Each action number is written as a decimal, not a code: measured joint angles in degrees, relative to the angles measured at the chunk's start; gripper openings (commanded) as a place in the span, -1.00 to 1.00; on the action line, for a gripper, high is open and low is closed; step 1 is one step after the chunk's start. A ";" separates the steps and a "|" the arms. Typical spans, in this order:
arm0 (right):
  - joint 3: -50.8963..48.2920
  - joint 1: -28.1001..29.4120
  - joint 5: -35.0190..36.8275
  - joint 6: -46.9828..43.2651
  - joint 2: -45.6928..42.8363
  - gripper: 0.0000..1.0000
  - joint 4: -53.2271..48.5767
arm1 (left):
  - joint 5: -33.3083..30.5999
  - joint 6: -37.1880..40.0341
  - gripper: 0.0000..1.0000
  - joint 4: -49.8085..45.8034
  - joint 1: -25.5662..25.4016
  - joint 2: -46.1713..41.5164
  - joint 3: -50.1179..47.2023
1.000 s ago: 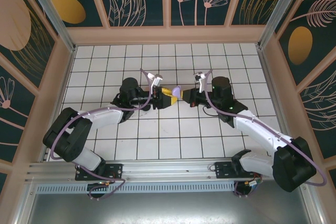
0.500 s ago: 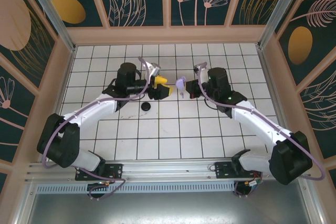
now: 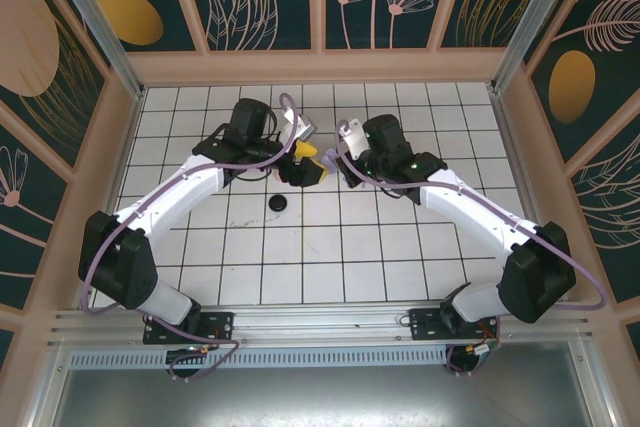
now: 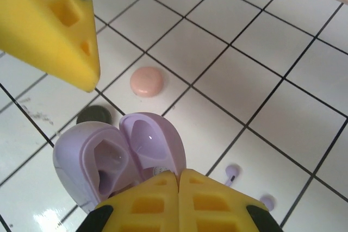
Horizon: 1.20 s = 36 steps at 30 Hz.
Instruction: Insert wireless bluetooth earbuds into charging case
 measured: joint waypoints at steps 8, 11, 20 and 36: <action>0.00 1.27 1.90 -2.27 0.04 -1.00 -2.03 | 0.50 3.21 0.55 -5.99 0.00 1.01 1.18; 0.00 2.49 2.34 -2.29 0.02 -1.00 -2.32 | 1.18 3.69 0.52 -6.97 0.00 1.55 1.84; 1.53 4.09 2.97 -2.29 -0.28 -1.00 -2.69 | 3.56 5.27 0.43 -8.94 0.00 3.34 3.52; 1.92 4.92 3.19 -2.27 -1.05 -1.00 -2.73 | 6.51 6.99 -0.01 -10.80 0.00 5.42 4.48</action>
